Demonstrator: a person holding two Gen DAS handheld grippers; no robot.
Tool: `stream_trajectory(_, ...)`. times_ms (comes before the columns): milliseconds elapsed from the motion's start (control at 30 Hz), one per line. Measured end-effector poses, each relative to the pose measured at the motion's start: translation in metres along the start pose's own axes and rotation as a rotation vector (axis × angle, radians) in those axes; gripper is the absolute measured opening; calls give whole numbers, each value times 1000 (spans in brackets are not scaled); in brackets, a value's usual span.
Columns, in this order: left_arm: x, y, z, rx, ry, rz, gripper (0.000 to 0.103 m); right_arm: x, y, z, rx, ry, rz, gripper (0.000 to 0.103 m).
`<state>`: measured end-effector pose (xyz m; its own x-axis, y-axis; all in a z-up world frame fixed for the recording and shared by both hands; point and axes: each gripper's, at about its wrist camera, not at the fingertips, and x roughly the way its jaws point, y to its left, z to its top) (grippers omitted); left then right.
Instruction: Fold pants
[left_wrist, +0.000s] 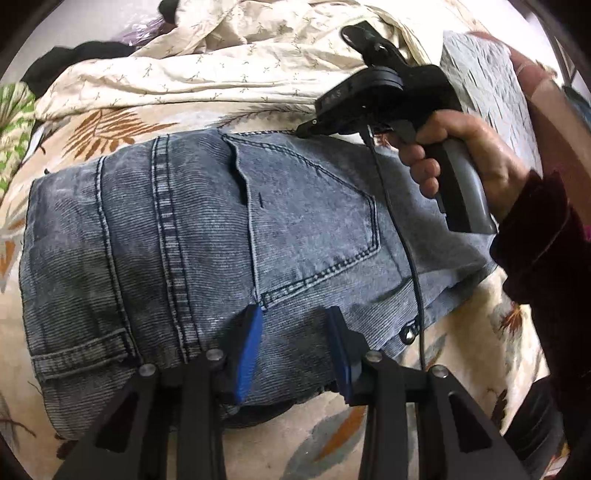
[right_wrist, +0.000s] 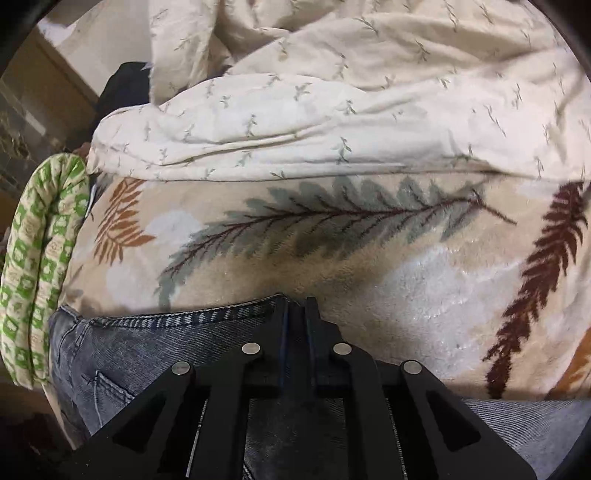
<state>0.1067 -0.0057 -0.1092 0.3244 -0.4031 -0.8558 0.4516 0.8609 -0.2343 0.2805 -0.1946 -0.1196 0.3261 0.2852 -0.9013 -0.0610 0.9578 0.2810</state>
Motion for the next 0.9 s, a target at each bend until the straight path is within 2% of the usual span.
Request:
stream_trajectory(167, 0, -8, 0, 30, 4, 43, 39, -10, 0, -1, 37, -18, 2, 11)
stream_trajectory(267, -10, -7, -1, 19, -14, 30, 39, -44, -14, -7, 114, -96, 62, 16)
stream_trajectory(333, -22, -7, -1, 34, -35, 52, 42, -77, -27, -18, 141, -160, 88, 29)
stream_trajectory(367, -30, -6, -1, 32, -57, 63, 46, -95, -34, -26, 145, -186, 85, 30)
stream_trajectory(400, -39, -4, -1, 25, -83, 64, 50, -113, -42, -36, 148, -204, 78, 30)
stream_trajectory(467, -52, 1, -2, 10, -122, 58, 52, -143, -61, -59, 164, -244, 62, 30)
stream_trajectory(533, -60, 3, -2, -3, -159, 61, 54, -178, -92, -92, 225, -298, 60, 35)
stream_trajectory(567, -61, 2, -3, -8, -167, 59, 58, -195, -110, -108, 269, -325, 57, 38)
stream_trajectory(633, -60, -1, -3, -11, -171, 46, 60, -229, -151, -151, 401, -403, 52, 55)
stream_trajectory(733, -52, -14, 3, -7, -173, 29, 65, -258, -190, -204, 553, -520, 57, 58)
stream_trajectory(800, -43, -23, 9, -7, -175, 21, 75, -268, -216, -236, 670, -591, 50, 66)
stream_trajectory(867, -37, -36, 11, 5, -180, 24, 79, -268, -238, -250, 778, -592, 42, 68)
stream_trajectory(900, -34, -43, 11, 17, -179, 32, 84, -264, -247, -254, 821, -553, 46, 68)
